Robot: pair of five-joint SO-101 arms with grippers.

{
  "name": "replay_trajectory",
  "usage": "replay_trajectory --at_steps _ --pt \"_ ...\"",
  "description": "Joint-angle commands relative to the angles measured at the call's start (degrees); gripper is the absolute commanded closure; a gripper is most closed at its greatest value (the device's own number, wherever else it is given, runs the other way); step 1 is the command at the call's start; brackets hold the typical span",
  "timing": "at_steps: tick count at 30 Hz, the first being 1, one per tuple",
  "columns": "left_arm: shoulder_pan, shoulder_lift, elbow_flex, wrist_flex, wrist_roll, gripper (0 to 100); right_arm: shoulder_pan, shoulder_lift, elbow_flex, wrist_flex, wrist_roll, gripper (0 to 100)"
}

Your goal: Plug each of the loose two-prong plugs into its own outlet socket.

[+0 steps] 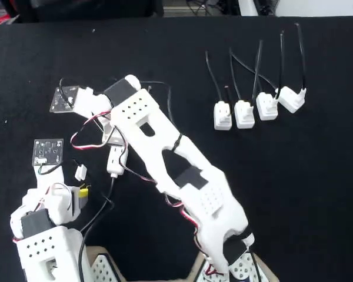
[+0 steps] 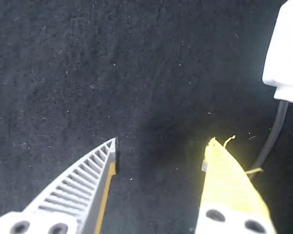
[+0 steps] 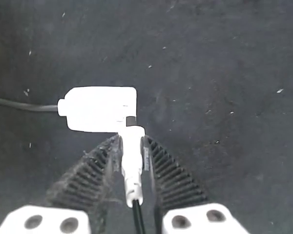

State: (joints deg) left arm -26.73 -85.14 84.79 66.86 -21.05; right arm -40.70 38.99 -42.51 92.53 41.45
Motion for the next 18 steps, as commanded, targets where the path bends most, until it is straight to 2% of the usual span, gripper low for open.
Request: replay_trajectory --at_steps 1,18 --pt "0.7 -0.6 -0.5 -0.8 -0.4 71 -0.3 0.0 -3.6 1.4 2.4 98.8" --pt "0.7 -0.6 -0.6 -0.7 -0.4 71 -2.4 5.4 -5.4 1.1 6.9 98.8"
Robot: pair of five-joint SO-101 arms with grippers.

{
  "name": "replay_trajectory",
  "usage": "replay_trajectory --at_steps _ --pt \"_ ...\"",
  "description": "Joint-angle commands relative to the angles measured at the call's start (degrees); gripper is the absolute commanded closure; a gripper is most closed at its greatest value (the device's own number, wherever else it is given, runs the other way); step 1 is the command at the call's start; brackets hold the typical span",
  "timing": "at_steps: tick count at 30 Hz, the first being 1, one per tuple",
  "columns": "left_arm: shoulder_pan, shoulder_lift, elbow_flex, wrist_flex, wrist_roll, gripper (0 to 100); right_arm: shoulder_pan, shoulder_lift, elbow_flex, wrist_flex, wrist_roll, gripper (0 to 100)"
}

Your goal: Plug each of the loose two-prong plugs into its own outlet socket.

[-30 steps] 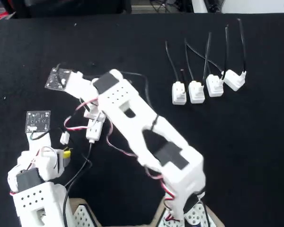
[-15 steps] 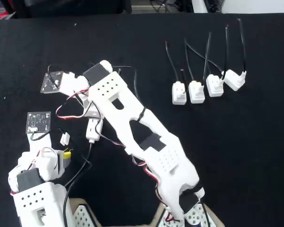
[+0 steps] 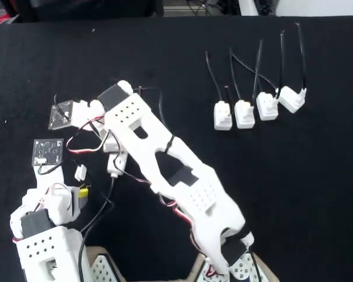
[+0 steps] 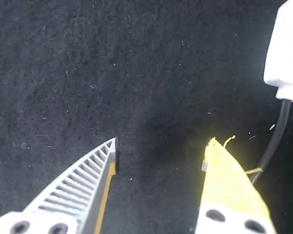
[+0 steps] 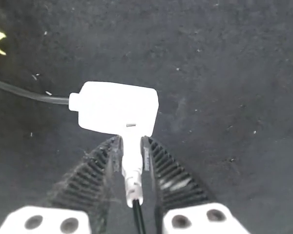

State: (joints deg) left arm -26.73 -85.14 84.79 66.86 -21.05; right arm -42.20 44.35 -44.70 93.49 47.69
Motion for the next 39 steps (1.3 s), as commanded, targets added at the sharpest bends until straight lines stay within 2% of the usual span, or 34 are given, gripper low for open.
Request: replay_trajectory --at_steps 1,7,25,34,39 --pt "0.7 -0.6 -0.6 -0.7 -0.4 71 -0.9 0.0 -3.7 0.2 0.7 98.8" --pt "0.7 -0.6 -0.6 -0.7 -0.4 71 -0.9 0.1 -8.7 1.1 0.4 98.8" --pt "0.3 -0.6 -0.6 -0.7 -0.4 71 -0.8 2.8 -7.5 2.6 2.0 98.8" --pt "0.3 -0.6 -0.6 -0.7 -0.4 71 -0.8 7.7 -8.1 2.5 -8.1 98.8" --pt "0.3 -0.6 -0.6 -0.7 -0.4 71 -1.1 8.0 -8.1 2.5 -10.9 98.8"
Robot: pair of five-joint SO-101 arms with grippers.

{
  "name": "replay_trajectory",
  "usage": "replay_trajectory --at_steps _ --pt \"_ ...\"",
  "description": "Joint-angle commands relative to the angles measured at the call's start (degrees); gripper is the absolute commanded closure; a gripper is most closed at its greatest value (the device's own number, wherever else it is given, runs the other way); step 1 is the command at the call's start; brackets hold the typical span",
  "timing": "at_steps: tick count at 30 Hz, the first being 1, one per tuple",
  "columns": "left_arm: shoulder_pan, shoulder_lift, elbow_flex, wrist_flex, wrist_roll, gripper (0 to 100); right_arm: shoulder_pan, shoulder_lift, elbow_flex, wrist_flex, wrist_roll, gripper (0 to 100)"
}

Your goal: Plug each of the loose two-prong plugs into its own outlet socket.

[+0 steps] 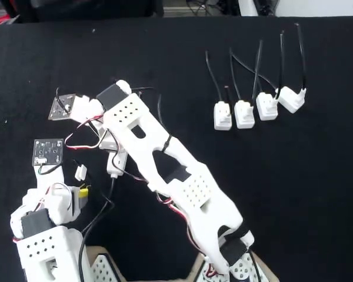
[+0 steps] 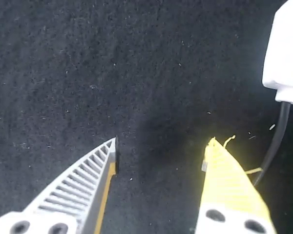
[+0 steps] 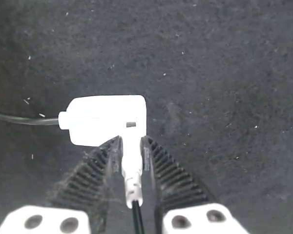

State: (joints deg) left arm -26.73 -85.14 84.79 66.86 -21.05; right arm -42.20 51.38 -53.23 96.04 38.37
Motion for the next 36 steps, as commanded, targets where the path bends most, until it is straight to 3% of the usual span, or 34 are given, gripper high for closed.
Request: replay_trajectory --at_steps 1,14,22,36 --pt "0.3 -0.6 -0.6 -0.7 -0.4 71 -1.1 1.1 0.4 0.0 -1.7 98.8" --pt "0.2 -0.6 -0.6 -0.7 -0.4 71 -0.9 4.4 0.0 -0.1 0.4 98.8" --pt "0.2 -0.6 -0.6 -0.7 -0.4 71 0.6 4.8 -3.9 3.5 -4.7 98.8" --pt "0.2 -0.6 -0.7 -0.7 -0.4 71 13.2 4.6 -3.2 4.7 -29.3 98.8"
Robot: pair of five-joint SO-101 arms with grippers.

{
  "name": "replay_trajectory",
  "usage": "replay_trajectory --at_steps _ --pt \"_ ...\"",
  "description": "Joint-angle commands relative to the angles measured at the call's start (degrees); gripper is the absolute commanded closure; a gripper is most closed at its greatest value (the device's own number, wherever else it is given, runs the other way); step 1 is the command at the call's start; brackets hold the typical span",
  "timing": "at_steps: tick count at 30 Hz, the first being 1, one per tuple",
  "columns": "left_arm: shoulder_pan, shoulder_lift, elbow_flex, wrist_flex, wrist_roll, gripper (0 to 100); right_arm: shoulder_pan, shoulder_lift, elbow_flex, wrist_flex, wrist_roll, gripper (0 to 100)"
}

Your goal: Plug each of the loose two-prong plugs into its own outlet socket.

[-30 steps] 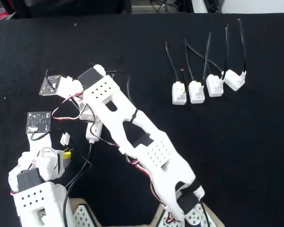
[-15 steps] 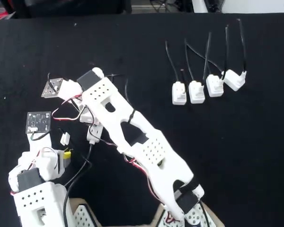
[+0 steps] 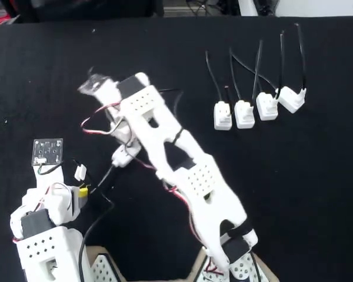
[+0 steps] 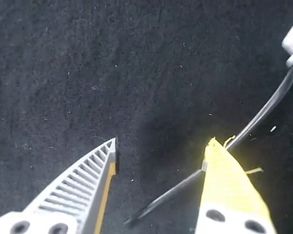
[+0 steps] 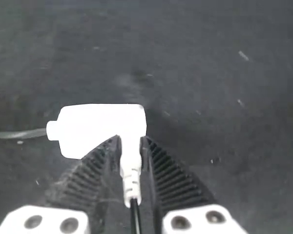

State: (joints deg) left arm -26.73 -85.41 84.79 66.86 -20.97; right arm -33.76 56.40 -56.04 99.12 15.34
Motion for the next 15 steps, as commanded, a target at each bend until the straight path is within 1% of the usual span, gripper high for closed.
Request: replay_trajectory --at_steps 1,5,8,15 --pt "0.2 -0.4 -0.7 -0.7 -0.4 71 5.2 -0.5 -0.4 1.8 -8.4 98.8" --pt "0.2 -0.4 -0.7 -0.7 -0.4 71 5.2 -0.7 -0.4 1.8 -15.0 98.8" --pt "0.2 -0.4 -0.7 -0.7 -0.4 71 5.2 -0.7 -0.8 1.6 -18.5 98.8" --pt "0.3 -0.4 -0.5 -0.8 -0.4 71 5.5 -0.7 -1.0 0.7 -20.6 98.7"
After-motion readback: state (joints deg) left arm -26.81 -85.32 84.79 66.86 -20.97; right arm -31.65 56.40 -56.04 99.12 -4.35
